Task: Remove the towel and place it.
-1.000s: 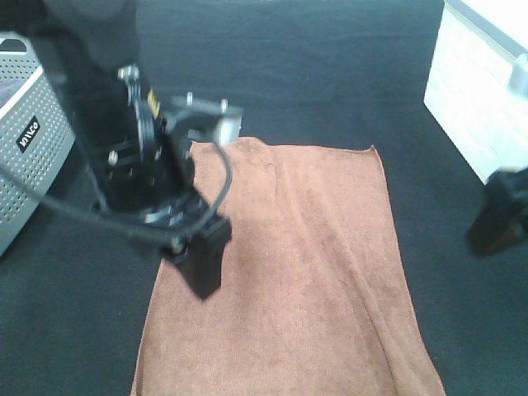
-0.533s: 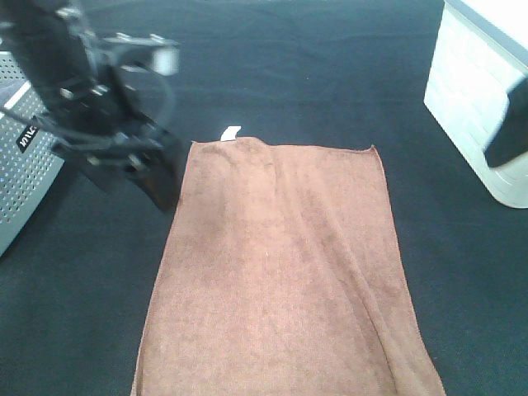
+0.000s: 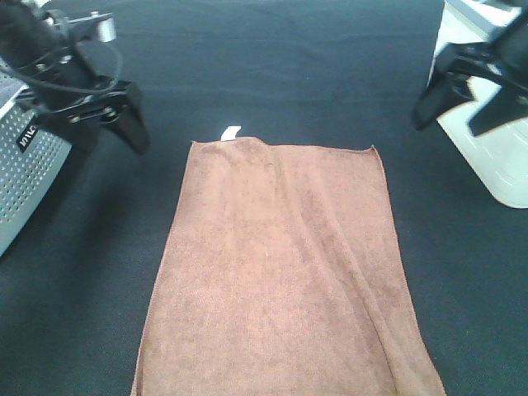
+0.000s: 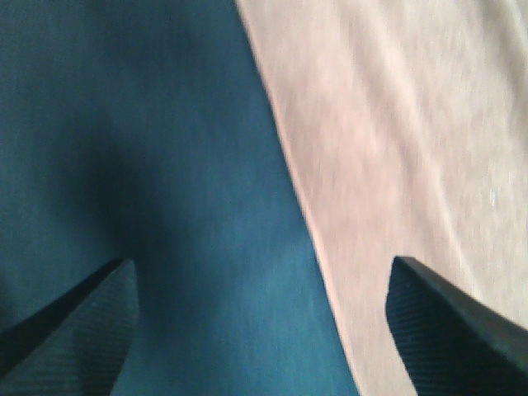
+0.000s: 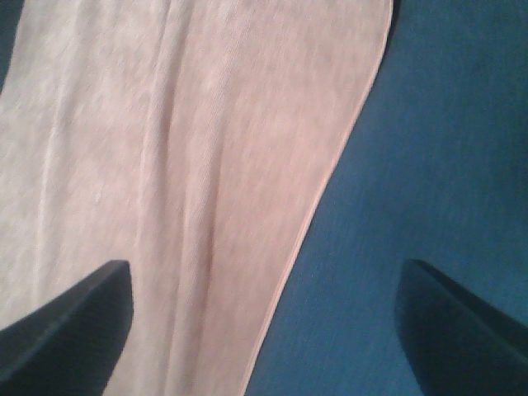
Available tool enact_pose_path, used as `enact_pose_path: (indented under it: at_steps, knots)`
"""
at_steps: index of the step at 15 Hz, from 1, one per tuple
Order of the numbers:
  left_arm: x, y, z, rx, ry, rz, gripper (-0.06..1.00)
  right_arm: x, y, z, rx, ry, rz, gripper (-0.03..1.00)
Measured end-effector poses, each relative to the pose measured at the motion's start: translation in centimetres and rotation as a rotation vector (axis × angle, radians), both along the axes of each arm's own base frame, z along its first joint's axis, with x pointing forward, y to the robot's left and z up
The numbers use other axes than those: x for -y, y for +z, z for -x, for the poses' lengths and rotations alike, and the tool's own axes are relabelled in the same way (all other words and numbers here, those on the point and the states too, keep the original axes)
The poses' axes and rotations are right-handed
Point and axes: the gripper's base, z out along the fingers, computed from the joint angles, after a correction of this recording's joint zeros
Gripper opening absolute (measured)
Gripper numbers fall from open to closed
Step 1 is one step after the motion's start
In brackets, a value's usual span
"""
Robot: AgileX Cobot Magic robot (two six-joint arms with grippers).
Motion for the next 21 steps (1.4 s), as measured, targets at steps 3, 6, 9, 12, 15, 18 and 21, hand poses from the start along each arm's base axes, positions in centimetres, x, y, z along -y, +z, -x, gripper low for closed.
enact_pose_path:
  at_steps: [3, 6, 9, 12, 15, 18, 21]
  knots:
    - [0.8, -2.5, -4.0, 0.013, -0.012, 0.02, 0.77, -0.1, -2.9, -6.0, -0.026, 0.01, -0.003, 0.79]
    - [1.3, -5.6, -7.1, 0.015, -0.014, 0.021, 0.77, 0.4, -6.4, -9.4, -0.072, 0.006, -0.006, 0.79]
    - [1.8, -8.0, -9.5, 0.033, -0.015, 0.031, 0.77, 1.6, -8.9, -11.5, -0.099, -0.007, -0.034, 0.79]
    - [2.5, -9.7, -11.5, 0.065, -0.02, 0.078, 0.77, 1.2, -11.4, -12.9, -0.114, 0.008, -0.082, 0.79]
    - [3.2, -10.6, -12.6, 0.088, -0.019, 0.142, 0.77, 1.3, -13.3, -13.7, -0.124, 0.008, -0.067, 0.79]
    - [3.4, -11.4, -12.8, 0.074, -0.022, 0.186, 0.77, 1.2, -15.0, -14.0, -0.127, -0.002, -0.055, 0.79]
    - [3.4, -11.5, -12.8, 0.069, -0.029, 0.187, 0.77, 1.3, -15.2, -14.1, -0.135, -0.032, -0.06, 0.79]
